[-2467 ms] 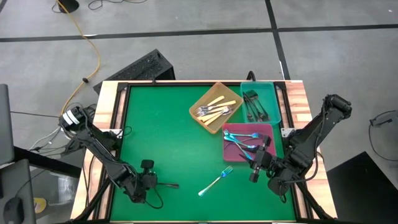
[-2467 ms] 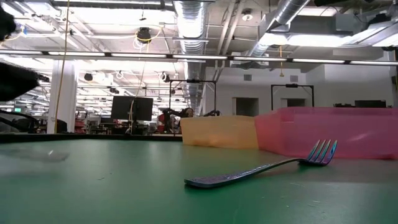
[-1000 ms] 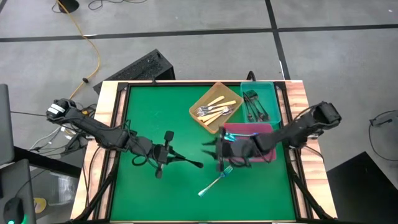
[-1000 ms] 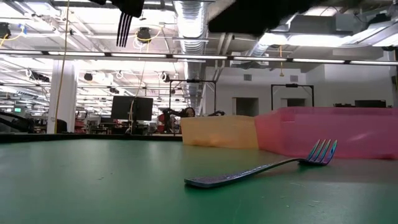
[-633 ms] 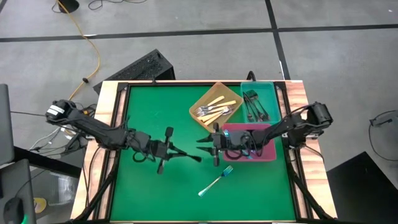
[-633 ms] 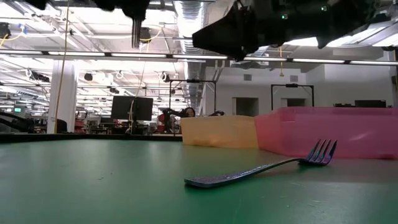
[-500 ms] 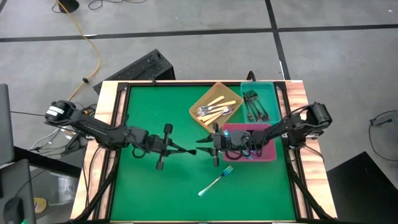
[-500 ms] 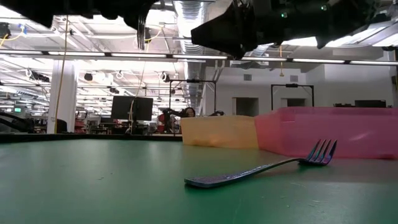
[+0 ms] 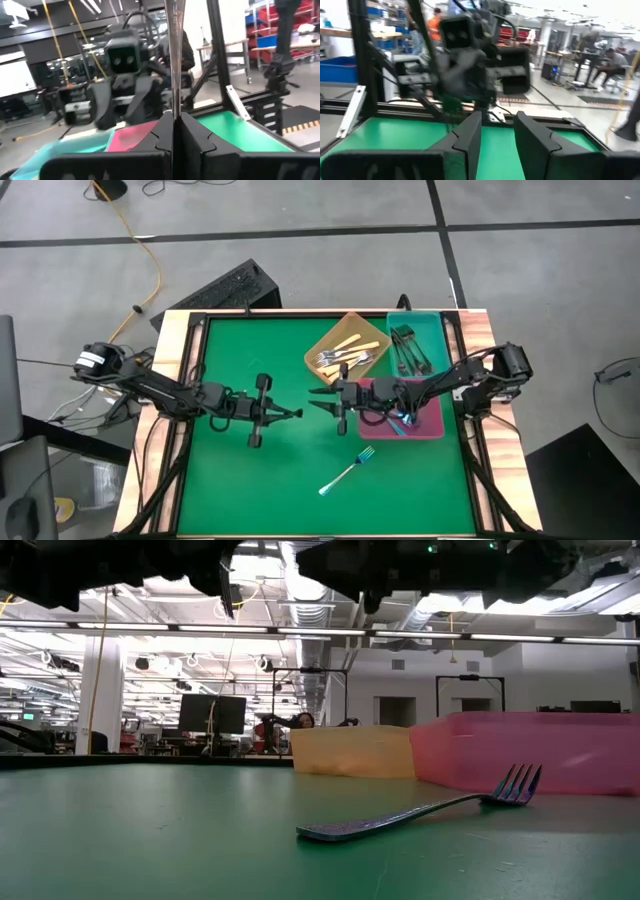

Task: Sort silverware by color (type)
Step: Put the black fork into the blue bin

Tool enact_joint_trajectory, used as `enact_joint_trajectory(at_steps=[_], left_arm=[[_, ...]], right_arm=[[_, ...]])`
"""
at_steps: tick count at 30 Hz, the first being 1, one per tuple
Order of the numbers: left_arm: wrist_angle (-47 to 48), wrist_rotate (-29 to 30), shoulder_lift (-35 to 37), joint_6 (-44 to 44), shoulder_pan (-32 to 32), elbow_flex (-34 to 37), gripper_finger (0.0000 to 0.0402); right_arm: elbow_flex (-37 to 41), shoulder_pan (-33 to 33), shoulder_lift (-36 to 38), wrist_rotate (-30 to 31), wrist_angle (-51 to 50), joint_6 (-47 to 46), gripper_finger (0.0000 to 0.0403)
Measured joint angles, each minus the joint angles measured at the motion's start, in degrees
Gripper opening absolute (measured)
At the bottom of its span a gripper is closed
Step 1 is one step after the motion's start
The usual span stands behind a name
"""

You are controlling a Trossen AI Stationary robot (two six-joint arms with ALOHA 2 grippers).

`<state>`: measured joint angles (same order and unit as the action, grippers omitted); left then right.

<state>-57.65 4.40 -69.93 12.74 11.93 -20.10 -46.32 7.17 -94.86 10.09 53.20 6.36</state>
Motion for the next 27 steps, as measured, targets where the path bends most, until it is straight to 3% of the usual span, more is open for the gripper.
enact_joint_trajectory(at_steps=[7,18,27], left_arm=[[-3.88,-0.13,-4.76,-1.86,-3.62,0.00,0.0000],[-13.85,-0.63,-14.08,-2.95,-5.35,-0.33,0.0000],[-14.43,-1.16,-20.98,-2.31,-7.04,-6.55,0.0000]], right_arm=[[-2.23,0.40,0.03,-1.92,-1.48,1.26,0.0156],[-2.47,0.23,0.03,-1.20,-1.57,1.19,0.0220],[-2.47,0.18,-0.12,-1.16,-2.22,1.19,0.0225]])
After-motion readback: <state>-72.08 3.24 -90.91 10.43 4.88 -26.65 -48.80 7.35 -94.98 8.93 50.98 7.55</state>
